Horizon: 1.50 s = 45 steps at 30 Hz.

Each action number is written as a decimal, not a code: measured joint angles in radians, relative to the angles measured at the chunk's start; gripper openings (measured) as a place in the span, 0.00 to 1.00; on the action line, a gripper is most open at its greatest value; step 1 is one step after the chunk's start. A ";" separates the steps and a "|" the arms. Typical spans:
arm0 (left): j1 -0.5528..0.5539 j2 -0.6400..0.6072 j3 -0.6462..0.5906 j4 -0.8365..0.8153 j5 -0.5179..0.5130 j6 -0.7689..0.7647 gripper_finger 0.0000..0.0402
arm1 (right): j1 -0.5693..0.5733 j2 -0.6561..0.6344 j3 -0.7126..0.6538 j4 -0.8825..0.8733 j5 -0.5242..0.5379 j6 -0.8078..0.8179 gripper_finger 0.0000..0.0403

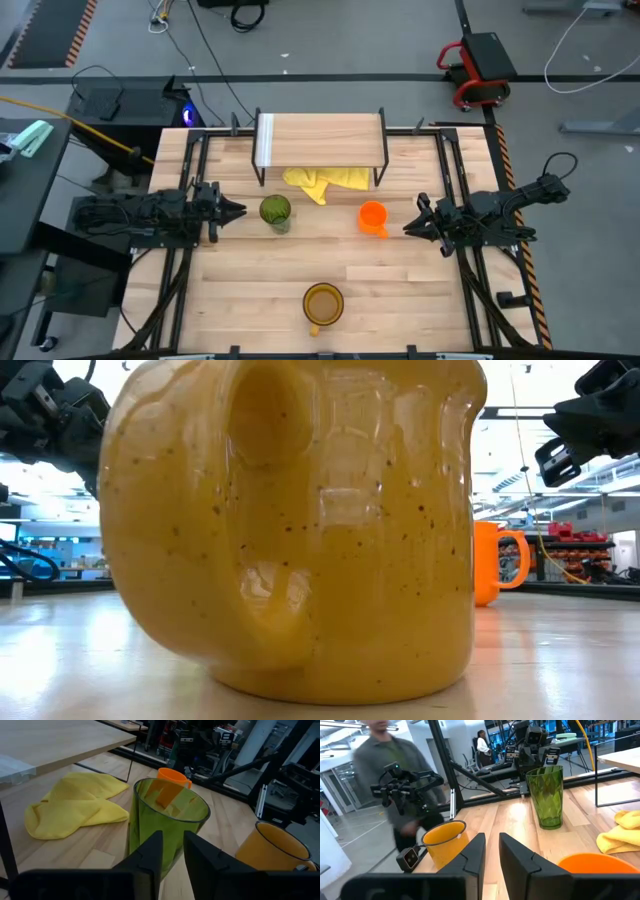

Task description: Stack small to large cups/mugs on shelf

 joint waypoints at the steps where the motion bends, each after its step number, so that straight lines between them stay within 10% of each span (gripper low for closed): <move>1: 0.000 0.000 0.000 0.000 0.000 0.000 0.22 | 0.000 0.000 0.000 0.000 0.000 0.000 0.15; 28: 0.000 0.000 0.000 0.011 0.000 -0.010 0.21 | 0.000 0.000 0.000 0.000 0.000 0.000 0.15; 45: 0.000 0.000 0.001 0.053 -0.033 -0.501 0.20 | 0.000 0.000 0.000 0.000 0.000 -0.003 0.15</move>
